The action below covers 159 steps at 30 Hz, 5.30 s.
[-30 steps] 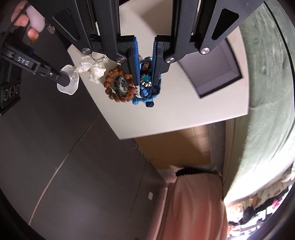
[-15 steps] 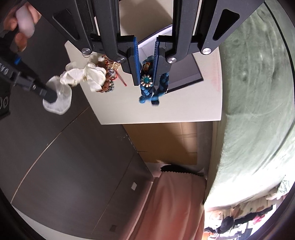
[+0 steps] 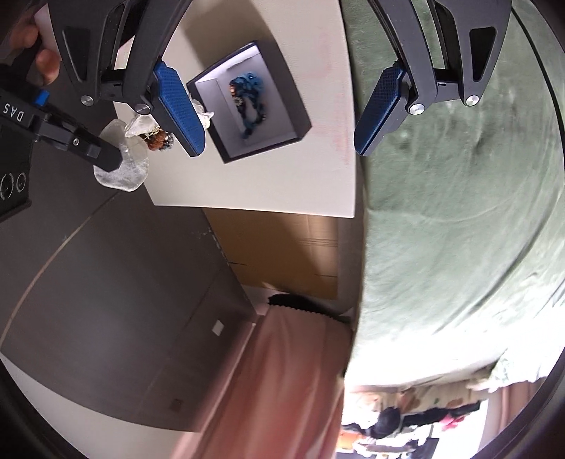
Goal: Organize jewelry
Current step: 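Drop the blue bracelet into the black box with the left tool while the right tool drops the tissue in, then grasp the brown wooden-bead bracelet with the left tool, then carry the brown bracelet into the black box with the left tool while the right tool grasps the gold charm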
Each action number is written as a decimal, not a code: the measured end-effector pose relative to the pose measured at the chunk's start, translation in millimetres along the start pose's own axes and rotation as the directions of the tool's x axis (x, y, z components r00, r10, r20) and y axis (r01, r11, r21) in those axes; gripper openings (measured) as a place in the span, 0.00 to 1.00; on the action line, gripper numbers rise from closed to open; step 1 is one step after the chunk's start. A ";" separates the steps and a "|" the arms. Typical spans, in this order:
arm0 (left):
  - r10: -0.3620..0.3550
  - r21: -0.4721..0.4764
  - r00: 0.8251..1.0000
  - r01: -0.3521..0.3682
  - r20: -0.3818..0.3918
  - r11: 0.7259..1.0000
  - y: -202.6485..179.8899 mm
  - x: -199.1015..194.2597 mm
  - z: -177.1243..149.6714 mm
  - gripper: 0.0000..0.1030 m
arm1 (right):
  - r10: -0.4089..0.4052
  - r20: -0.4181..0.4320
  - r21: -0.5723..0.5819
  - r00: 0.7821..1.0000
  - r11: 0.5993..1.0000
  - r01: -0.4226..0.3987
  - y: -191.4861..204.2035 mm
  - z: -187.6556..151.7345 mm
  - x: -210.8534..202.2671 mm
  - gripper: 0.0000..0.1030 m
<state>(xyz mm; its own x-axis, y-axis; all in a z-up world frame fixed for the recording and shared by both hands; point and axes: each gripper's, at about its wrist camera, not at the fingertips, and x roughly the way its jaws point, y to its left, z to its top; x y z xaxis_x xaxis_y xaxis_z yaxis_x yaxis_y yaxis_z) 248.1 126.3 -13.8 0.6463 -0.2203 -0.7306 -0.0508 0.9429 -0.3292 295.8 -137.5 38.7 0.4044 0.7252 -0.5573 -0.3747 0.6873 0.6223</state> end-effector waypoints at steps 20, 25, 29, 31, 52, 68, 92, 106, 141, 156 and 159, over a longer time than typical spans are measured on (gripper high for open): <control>0.009 0.095 1.000 -0.010 0.010 0.995 -68.9 14.7 -8.8 0.84 | -0.258 0.034 0.118 0.966 0.960 0.252 -75.5 -5.8 -85.7 0.66; -0.014 0.139 1.000 0.016 -0.018 0.990 -101.0 25.6 -14.0 0.84 | -0.275 0.020 0.217 0.961 0.940 0.264 -104.5 -12.0 -104.6 0.84; -0.021 0.173 0.999 0.030 -0.049 0.984 -125.9 36.5 -19.7 0.84 | -0.250 0.012 0.311 0.968 0.921 0.234 -128.4 -23.8 -115.2 0.91; -0.018 0.186 0.998 0.030 -0.067 0.982 -136.8 43.2 -22.5 0.84 | -0.240 0.011 0.352 0.971 0.910 0.221 -139.6 -30.2 -119.7 0.91; 0.111 0.322 0.942 -0.002 -0.318 0.947 -218.0 146.5 -33.6 0.52 | -0.310 -0.078 0.479 0.947 0.822 0.309 -228.0 -49.2 -130.6 0.91; 0.208 0.377 0.895 -0.049 -0.395 0.925 -227.2 217.2 -46.2 0.41 | -0.235 -0.113 0.510 0.965 0.820 0.259 -245.8 -43.1 -113.8 0.91; -0.180 0.154 0.949 0.224 -0.258 0.962 -197.2 101.4 -34.9 0.18 | -0.256 -0.130 0.456 0.958 0.842 0.288 -221.0 -39.8 -95.8 0.90; -0.202 0.063 0.962 0.216 -0.184 0.974 -141.4 72.2 -12.7 0.18 | -0.193 -0.215 0.397 0.957 0.879 0.266 -195.3 -46.2 -46.0 0.58; -0.126 -0.051 0.986 0.121 -0.111 0.991 -44.2 40.5 1.2 0.18 | -0.514 -0.319 0.042 0.796 0.831 0.554 -139.0 -49.5 32.2 0.19; -0.116 -0.125 0.992 0.108 -0.059 0.986 -20.3 17.1 6.4 0.53 | -0.407 -0.189 0.070 0.893 0.902 0.426 -89.4 -40.4 -15.7 0.17; -0.107 -0.126 0.993 0.100 -0.048 0.987 -15.0 11.0 6.3 0.53 | -0.366 -0.146 0.071 0.919 0.923 0.379 -76.6 -37.4 -23.3 0.17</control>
<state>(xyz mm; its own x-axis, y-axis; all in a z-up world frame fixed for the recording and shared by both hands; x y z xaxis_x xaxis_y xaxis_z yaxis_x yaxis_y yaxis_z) 260.8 111.4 -13.2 0.6106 -0.3315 -0.7192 -0.0815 0.8770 -0.4735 283.9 -205.4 -16.5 0.3870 0.4211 -0.8203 -0.1336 0.9058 0.4020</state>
